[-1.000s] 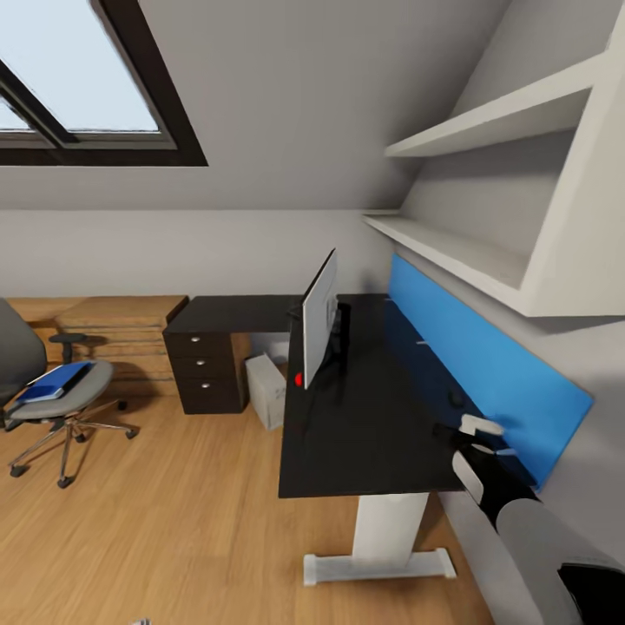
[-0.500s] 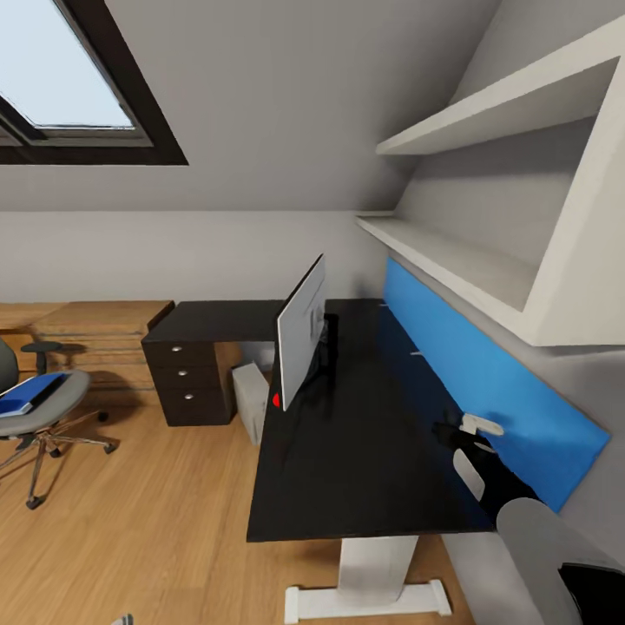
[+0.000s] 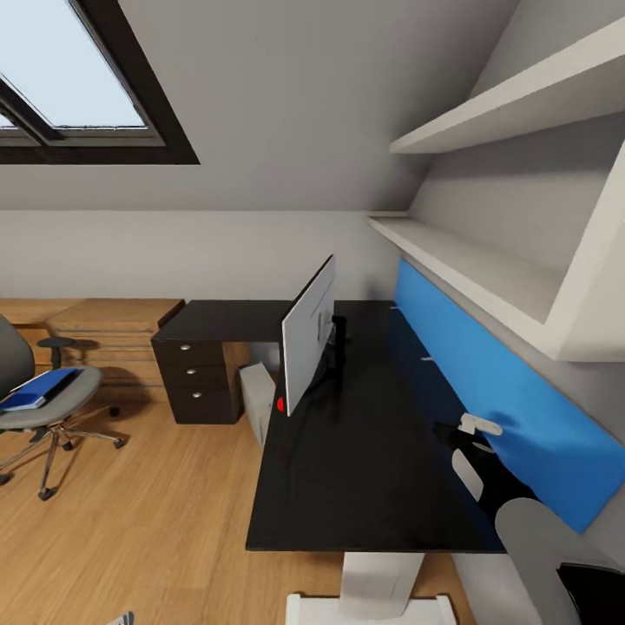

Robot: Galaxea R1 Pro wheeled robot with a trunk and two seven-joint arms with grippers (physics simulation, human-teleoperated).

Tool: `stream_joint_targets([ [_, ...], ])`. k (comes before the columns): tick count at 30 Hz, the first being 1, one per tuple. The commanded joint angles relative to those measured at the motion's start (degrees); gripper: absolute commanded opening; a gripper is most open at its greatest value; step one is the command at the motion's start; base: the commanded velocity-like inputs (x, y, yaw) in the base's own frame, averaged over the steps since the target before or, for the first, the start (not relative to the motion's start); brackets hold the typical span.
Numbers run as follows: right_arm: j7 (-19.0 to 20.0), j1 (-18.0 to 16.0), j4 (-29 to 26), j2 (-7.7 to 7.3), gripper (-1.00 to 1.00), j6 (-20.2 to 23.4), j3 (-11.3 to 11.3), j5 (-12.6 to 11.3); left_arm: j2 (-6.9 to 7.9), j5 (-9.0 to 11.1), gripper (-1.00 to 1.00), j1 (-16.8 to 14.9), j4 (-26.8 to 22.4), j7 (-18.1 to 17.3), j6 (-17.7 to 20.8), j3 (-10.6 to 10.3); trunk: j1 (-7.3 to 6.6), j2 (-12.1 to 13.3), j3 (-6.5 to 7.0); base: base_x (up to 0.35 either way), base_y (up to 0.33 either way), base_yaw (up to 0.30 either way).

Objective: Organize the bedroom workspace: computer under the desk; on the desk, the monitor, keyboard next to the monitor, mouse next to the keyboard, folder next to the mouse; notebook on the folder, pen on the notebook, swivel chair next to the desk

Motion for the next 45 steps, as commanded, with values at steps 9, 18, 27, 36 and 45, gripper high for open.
stream_joint_targets([
  [9, -0.20, 0.03, -0.17, -0.06, 1.00, 0.31, 0.01, -0.39, 0.25, 0.54, 1.00, -0.03, -9.79, -0.09, 1.21, 0.00, 0.02, -0.09, -0.10, 0.000, -0.107, 0.000],
  [18, -0.20, -0.01, -0.16, -0.08, 1.00, 0.08, 0.01, -0.37, 0.23, 1.31, 1.00, -0.08, -41.87, 0.24, 38.16, 1.46, 0.02, -0.09, -0.10, 0.000, -0.007, 0.000],
  [27, -0.05, 0.06, 0.26, -0.42, 1.00, 0.23, 0.13, 1.41, -0.07, 13.28, 1.00, -3.43, -46.05, -0.10, 52.01, 1.18, 0.02, -0.09, -0.10, 0.000, 0.000, 0.000],
  [36, 0.00, 0.06, 0.39, -0.36, 1.00, 0.09, 0.24, 3.92, -0.24, 13.51, 1.00, -3.50, -46.02, -0.25, 52.00, 1.18, 0.02, -0.09, -0.10, 0.080, -0.026, 0.000],
  [45, 0.02, 0.07, 0.68, -0.34, 1.00, 0.09, 0.21, 7.24, -0.17, 13.48, 1.00, -3.55, -46.01, -0.21, 52.00, 1.20, 0.02, -0.09, -0.10, 0.110, -0.058, 0.000],
])
